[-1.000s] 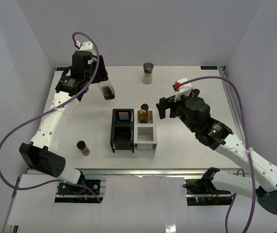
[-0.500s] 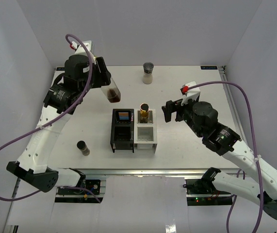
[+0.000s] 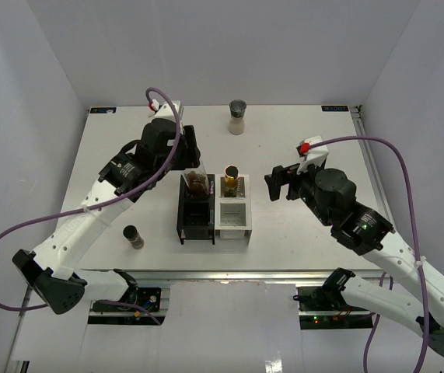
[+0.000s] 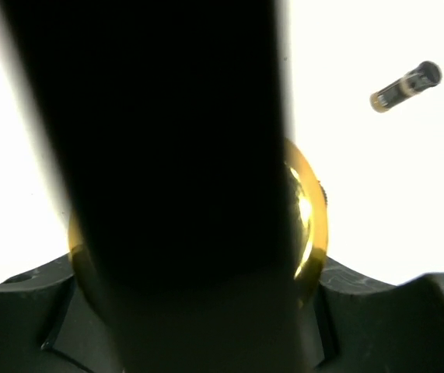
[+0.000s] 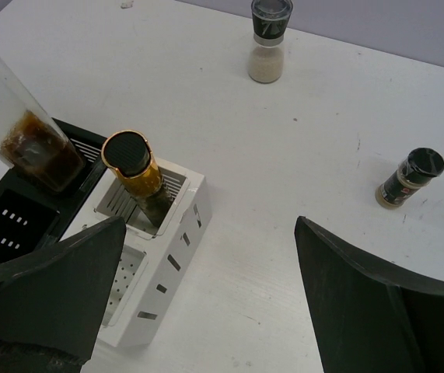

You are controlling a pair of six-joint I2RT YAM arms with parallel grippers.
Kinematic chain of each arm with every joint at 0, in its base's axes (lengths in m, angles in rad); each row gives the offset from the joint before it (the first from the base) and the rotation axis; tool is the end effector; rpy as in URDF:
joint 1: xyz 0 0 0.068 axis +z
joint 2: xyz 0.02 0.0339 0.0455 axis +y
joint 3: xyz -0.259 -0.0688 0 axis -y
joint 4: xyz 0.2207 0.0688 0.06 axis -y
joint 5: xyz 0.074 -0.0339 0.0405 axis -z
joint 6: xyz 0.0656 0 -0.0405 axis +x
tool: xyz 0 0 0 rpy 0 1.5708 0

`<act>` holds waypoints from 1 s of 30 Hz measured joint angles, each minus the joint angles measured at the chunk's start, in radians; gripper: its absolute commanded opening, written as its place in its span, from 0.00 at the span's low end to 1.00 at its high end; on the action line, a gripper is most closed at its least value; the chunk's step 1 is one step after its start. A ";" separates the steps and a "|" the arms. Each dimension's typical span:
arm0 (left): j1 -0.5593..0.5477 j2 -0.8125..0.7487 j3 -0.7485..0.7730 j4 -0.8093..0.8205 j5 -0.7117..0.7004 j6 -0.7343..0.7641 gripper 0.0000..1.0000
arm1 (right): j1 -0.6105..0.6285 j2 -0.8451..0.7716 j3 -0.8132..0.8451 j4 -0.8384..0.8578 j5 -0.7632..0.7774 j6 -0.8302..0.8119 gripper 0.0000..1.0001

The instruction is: Organize the condiment bottles

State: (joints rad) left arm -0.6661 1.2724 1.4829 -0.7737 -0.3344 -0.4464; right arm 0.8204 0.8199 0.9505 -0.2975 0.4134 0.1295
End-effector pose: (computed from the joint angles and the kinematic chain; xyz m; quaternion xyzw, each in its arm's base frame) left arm 0.2194 -0.1450 0.3933 0.0148 0.8671 -0.1276 0.4812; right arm 0.1465 0.1184 0.3688 -0.1284 0.7481 0.1496 0.6337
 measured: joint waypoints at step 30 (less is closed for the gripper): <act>-0.032 -0.027 -0.390 0.308 -0.079 0.027 0.13 | 0.000 -0.015 -0.064 0.000 0.027 -0.008 0.95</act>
State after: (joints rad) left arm -0.6979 1.2453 1.0927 -0.4652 -0.4137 -0.4198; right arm 0.8204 0.8047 0.8864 -0.2977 0.4408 0.1219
